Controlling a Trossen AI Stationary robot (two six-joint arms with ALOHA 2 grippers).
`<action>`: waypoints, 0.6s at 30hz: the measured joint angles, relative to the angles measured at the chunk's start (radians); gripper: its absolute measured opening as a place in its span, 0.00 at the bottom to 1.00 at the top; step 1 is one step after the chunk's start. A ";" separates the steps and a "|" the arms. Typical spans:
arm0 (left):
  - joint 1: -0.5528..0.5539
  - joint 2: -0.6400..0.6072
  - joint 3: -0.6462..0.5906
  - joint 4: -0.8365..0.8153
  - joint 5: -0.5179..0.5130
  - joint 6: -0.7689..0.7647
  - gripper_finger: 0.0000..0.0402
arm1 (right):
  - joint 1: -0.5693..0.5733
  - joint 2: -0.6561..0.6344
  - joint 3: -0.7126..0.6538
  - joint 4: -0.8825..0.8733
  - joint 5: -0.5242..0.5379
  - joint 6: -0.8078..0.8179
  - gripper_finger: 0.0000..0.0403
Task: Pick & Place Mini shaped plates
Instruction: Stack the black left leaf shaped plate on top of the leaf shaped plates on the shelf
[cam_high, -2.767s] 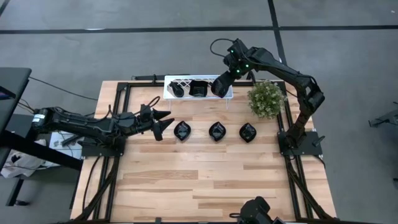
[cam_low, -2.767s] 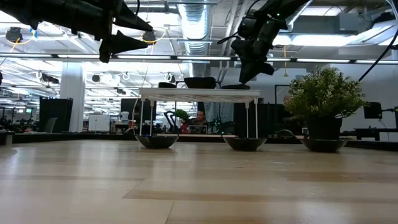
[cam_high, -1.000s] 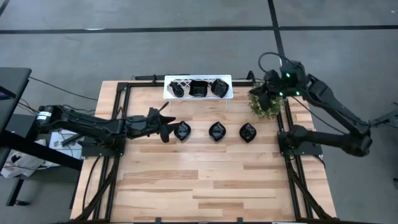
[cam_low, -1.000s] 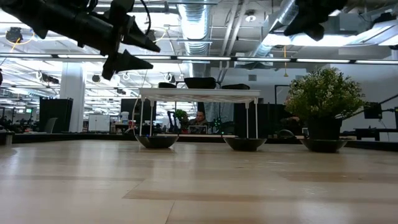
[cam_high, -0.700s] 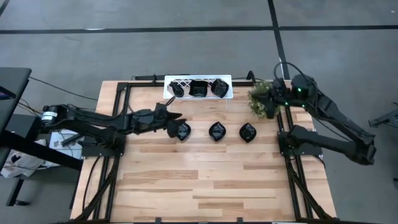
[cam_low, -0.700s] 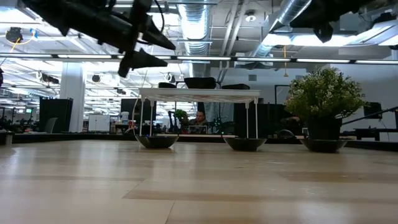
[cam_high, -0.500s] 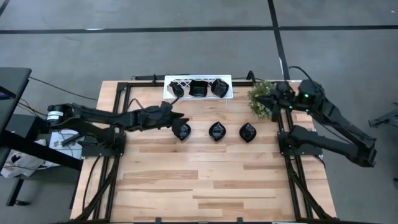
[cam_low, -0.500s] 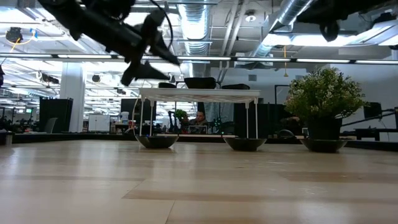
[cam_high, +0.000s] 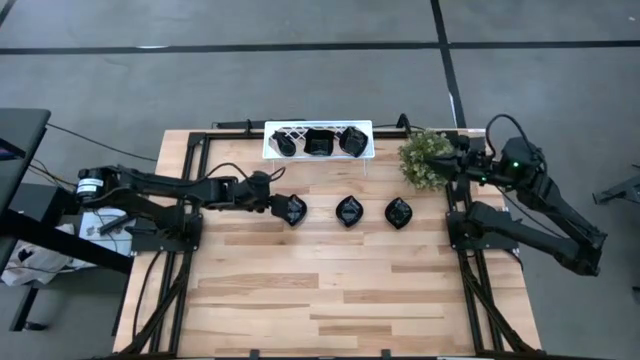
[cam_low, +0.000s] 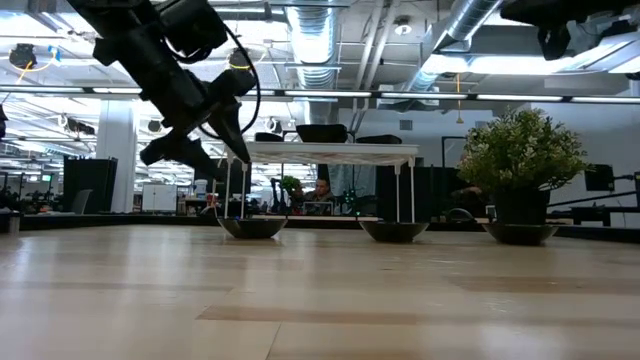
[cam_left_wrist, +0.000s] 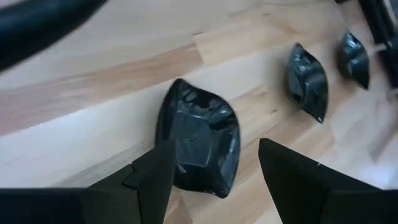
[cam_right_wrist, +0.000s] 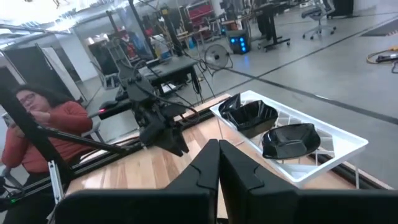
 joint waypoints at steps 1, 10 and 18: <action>0.002 0.000 0.000 -0.009 -0.005 -0.022 0.58 | 0.000 0.000 0.000 0.001 0.000 0.000 0.01; 0.047 0.015 0.000 -0.018 -0.024 -0.087 0.53 | 0.000 -0.003 -0.002 0.000 0.000 0.000 0.01; 0.047 0.098 0.000 0.001 0.002 -0.091 0.48 | 0.001 -0.002 -0.002 -0.001 -0.005 0.000 0.01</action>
